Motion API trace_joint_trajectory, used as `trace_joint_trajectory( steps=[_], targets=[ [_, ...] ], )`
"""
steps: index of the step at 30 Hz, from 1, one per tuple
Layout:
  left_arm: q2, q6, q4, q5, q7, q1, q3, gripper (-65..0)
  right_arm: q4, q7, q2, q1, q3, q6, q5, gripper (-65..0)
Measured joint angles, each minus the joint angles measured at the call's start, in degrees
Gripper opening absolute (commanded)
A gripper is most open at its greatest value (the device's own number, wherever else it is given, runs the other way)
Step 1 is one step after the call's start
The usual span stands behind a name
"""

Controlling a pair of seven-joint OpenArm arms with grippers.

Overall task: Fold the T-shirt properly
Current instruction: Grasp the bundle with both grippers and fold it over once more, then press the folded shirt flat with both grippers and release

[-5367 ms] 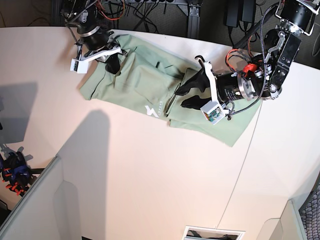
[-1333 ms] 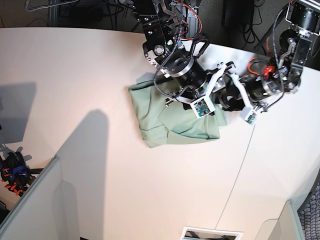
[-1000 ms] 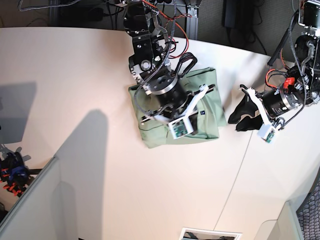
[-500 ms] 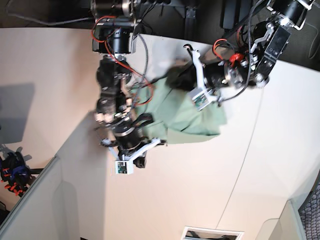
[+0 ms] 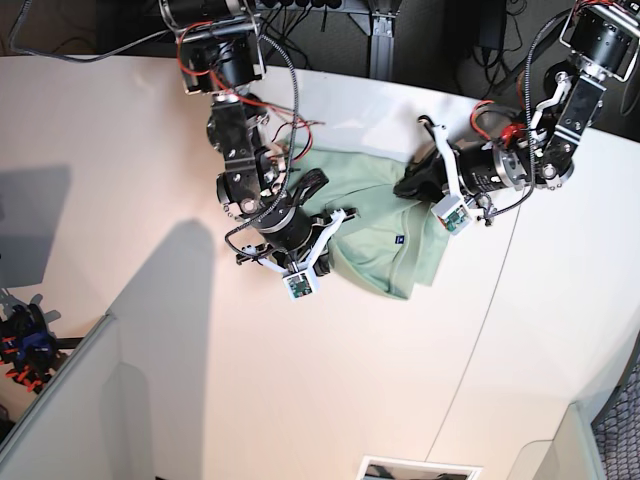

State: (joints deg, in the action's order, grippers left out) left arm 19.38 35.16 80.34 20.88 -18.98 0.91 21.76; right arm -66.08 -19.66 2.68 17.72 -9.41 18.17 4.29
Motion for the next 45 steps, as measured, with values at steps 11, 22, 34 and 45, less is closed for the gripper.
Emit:
trace_joint_trajectory(
  steps=[11,22,34,45],
  targets=[
    [-0.1,-0.1,-12.0,-0.1,0.3,10.7,-1.9,-64.1,-18.5,-4.6,2.1,-14.5,0.0,-0.2,-3.5,-65.0],
    [0.0,-0.4,-15.2,-1.8,-1.1,16.6,-1.9,-64.1,-27.0,-6.3,-3.1,-22.9,-0.4,-0.2,-6.4,-65.0],
    [1.5,3.9,-12.8,0.0,-4.6,16.8,-1.8,-64.1,-27.0,-6.1,-6.0,-22.9,-4.3,-0.2,-2.3,-65.0],
    [11.3,4.5,10.1,10.8,-11.7,11.7,-4.9,-64.1,-34.9,-6.7,-6.0,-22.9,-1.5,0.0,1.7,-65.0]
  ],
)
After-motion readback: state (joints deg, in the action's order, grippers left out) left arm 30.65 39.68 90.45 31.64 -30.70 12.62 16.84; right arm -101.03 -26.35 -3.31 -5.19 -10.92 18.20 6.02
